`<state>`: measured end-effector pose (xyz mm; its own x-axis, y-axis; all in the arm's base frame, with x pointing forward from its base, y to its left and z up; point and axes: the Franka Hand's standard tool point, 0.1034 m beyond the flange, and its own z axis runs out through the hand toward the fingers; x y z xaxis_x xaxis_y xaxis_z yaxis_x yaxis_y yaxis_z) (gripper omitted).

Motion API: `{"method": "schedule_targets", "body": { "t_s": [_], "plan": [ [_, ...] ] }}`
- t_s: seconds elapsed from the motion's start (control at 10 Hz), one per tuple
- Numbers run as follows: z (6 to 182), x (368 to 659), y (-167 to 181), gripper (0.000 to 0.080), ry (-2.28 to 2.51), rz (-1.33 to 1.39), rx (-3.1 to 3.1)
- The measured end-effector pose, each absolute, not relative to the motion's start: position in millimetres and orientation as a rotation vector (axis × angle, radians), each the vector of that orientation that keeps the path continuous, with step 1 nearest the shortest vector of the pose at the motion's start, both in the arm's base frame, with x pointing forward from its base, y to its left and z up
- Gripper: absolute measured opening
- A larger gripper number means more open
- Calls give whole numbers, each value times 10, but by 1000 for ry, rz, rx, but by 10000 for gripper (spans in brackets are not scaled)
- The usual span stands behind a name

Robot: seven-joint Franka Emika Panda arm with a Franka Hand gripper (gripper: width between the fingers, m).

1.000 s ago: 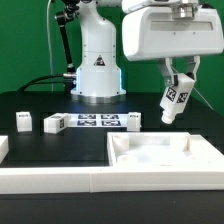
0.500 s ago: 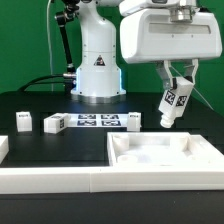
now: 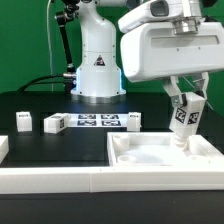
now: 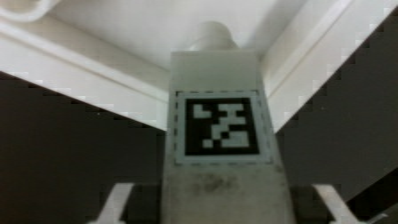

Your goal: Assemble square table

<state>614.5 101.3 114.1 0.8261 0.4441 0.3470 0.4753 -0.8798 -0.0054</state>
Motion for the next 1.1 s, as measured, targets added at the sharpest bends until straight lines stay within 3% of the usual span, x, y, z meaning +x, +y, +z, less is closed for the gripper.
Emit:
{"method": "schedule_targets", "body": {
  "t_s": [1.1],
  "plan": [
    [1143, 6356, 1064, 290, -726, -553, -2900]
  ]
}}
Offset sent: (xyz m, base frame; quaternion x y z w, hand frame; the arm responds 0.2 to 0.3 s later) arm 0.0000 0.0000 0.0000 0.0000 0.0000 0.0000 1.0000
